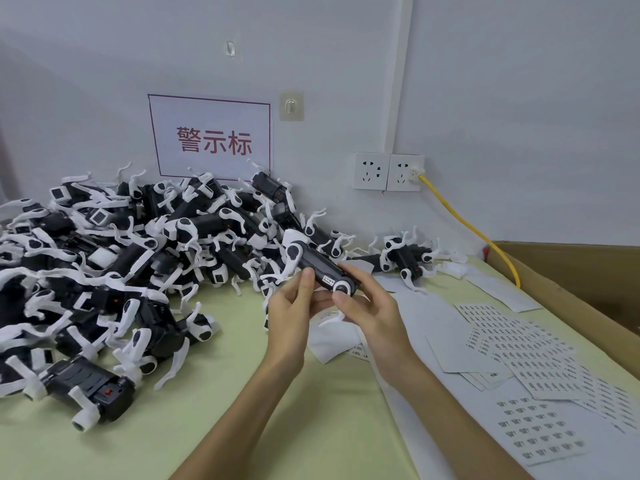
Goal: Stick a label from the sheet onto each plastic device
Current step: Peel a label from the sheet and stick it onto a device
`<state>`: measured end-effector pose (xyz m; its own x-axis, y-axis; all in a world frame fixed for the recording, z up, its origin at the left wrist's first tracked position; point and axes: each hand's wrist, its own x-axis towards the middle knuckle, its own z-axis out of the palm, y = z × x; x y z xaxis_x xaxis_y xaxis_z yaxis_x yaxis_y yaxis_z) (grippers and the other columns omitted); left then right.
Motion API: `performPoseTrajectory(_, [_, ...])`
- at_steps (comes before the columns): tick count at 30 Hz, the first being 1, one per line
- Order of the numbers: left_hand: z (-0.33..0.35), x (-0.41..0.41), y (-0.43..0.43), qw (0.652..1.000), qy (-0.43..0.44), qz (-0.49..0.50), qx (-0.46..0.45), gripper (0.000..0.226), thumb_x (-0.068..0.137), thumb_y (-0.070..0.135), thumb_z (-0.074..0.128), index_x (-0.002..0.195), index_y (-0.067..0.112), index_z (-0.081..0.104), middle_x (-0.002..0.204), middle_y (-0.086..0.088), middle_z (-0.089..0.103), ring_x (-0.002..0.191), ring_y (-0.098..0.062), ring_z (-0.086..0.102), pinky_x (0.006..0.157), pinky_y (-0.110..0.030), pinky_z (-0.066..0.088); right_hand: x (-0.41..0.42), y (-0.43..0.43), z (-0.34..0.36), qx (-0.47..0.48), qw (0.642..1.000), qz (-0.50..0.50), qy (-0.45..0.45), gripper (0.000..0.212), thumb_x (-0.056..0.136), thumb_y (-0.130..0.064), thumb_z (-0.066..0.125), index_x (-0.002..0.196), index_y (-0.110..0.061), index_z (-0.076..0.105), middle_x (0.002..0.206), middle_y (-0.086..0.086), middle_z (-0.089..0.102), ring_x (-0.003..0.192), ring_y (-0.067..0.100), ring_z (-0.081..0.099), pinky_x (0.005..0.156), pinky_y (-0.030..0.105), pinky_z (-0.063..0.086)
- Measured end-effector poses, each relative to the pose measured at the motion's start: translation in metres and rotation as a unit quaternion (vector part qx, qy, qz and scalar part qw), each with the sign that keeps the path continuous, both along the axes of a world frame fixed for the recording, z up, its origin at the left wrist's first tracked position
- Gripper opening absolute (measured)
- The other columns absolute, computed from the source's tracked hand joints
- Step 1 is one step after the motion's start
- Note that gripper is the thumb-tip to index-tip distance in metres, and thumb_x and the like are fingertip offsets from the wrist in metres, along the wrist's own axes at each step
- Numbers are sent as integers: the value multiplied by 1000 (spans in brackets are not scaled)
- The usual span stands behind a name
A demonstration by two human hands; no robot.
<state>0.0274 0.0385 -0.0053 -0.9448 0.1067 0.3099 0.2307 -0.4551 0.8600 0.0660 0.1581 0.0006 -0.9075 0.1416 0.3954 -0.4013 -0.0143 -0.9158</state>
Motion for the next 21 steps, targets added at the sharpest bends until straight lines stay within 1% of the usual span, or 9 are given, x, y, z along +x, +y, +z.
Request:
performPoseTrajectory(2, [0,-1,0,1000,2,-4,-2,30,102,27,58,102,-1,71,89,-11,78,85,-22,77,76,-23,58,0,1,-1,0,1000,-1,4,53,78,-28,73,129,-24,63,104,-11,73,90,3,66,75,19,51])
performPoseTrajectory(4, [-2,-2,0,1000,11,-11,-17,17,96,21,67,100,6,72,88,-8,78,86,-20,76,78,-23,58,-1,3,-2,8,1000,-9,1,52,77,-30,74,128,-27,63,109,-10,72,94,6,67,75,20,52])
performPoseTrajectory(7, [-5,-5,0,999,2,-5,-44,11,96,17,68,102,8,72,89,-6,79,88,-17,77,79,-22,58,-4,8,-4,48,999,-17,-9,52,79,-34,74,130,-32,62,123,-8,69,110,12,67,89,30,54])
performPoseTrajectory(10, [-8,-7,-1,999,-5,-8,-51,10,97,16,67,96,7,71,84,-3,78,86,-18,77,81,-22,58,-6,9,-5,75,997,-23,-13,48,81,-35,74,127,-37,63,125,-9,68,113,11,66,99,37,53])
performPoseTrajectory(12, [-9,-10,-3,998,-7,-22,-56,8,97,16,68,94,9,72,85,-3,78,88,-19,76,84,-24,59,-7,11,-3,64,998,-17,-21,46,78,-36,74,123,-39,65,122,-11,70,112,9,66,99,35,52])
performPoseTrajectory(14, [-9,-13,-6,997,-3,-29,-77,10,97,16,68,100,9,73,89,-6,78,90,-19,74,88,-28,58,-6,14,-1,50,998,-2,-33,46,76,-36,75,122,-39,67,119,-14,71,113,7,65,98,31,51])
performPoseTrajectory(16, [-10,-15,-8,994,9,-19,-104,9,96,16,69,101,9,73,83,-3,77,79,-13,70,78,-23,56,-4,16,0,34,998,20,-42,48,77,-32,77,123,-37,68,118,-13,72,112,5,65,94,26,52])
performPoseTrajectory(18, [-10,-15,-7,992,19,-10,-123,6,96,16,69,97,11,73,76,2,75,69,-7,65,68,-16,51,-3,18,1,20,998,39,-49,46,82,-23,78,126,-33,68,117,-10,73,108,5,67,87,20,53])
performPoseTrajectory(21, [-12,-16,-5,989,26,1,-143,7,97,18,68,91,16,71,68,9,70,62,-3,60,63,-13,46,-3,19,1,7,997,46,-62,43,87,-14,75,126,-30,68,116,-6,74,108,8,68,86,20,52])
